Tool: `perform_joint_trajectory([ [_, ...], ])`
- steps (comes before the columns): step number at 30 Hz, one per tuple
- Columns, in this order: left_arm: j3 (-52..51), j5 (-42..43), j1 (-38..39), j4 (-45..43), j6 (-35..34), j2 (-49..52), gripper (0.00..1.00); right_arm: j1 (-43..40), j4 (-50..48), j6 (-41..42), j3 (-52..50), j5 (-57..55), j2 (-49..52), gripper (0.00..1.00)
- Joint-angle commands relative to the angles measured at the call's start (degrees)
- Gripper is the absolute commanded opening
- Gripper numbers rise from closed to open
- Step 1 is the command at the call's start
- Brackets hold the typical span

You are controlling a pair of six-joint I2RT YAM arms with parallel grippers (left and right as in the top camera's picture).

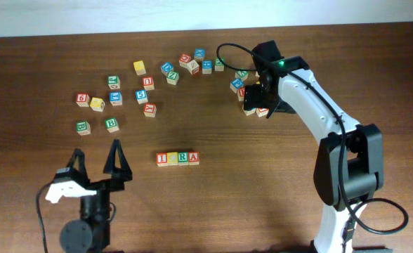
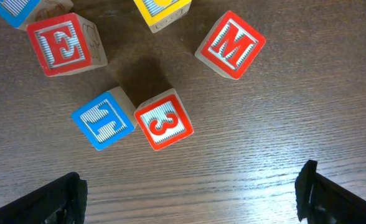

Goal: Spell out ICRA

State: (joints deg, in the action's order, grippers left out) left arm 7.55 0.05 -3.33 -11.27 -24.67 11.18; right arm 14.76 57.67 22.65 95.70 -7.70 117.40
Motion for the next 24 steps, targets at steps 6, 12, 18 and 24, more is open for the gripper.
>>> perform_joint_trajectory([
  [6,-4.5,0.2,0.3,-0.7,-0.1,-9.1,0.99,-0.2,0.0,0.1,0.6,-0.5,-0.9,0.98],
  [12,-7.0,0.2,0.6,0.5,-0.1,-10.9,0.99,-0.2,0.0,0.1,0.6,-0.5,-0.9,0.98],
  [18,-7.0,0.2,0.7,4.8,-0.1,-10.9,0.99,-0.2,0.0,0.1,0.6,-0.5,-0.9,0.98],
  [24,-7.0,0.1,0.7,16.2,-0.1,-10.9,0.99,-0.2,0.0,0.1,0.6,-0.5,-0.9,0.98],
])
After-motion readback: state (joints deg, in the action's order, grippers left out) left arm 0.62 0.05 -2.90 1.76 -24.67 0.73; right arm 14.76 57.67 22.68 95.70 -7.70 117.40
